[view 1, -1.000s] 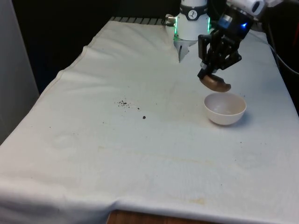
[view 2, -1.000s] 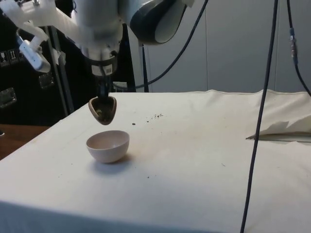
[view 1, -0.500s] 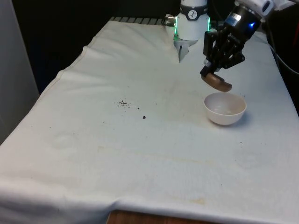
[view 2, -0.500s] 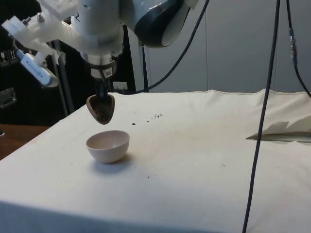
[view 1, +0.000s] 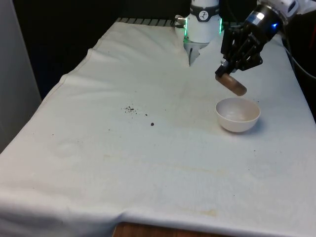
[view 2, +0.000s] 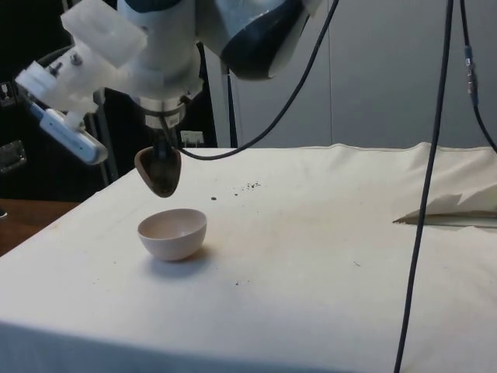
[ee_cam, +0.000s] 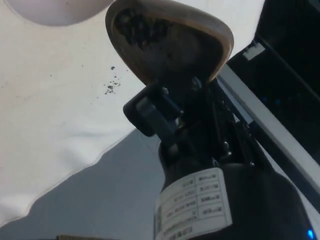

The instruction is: Pour the coffee beans from the cup into the bowl.

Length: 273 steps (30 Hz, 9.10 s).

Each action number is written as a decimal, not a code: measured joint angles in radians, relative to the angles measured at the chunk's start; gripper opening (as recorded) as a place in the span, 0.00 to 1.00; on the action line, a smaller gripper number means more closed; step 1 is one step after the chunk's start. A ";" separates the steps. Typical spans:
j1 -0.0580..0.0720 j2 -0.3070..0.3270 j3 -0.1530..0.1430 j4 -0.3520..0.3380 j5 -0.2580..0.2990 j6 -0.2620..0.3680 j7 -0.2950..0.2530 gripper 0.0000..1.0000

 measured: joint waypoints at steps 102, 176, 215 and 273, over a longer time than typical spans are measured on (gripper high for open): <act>0.001 0.178 0.304 -0.087 -0.630 -0.765 0.327 0.00; -0.060 0.257 0.349 -0.125 -0.743 -0.951 0.340 0.00; -0.109 0.055 0.222 -0.207 -0.681 -0.682 0.485 0.00; -0.111 -0.072 -0.026 -0.217 -0.563 -0.275 0.515 0.00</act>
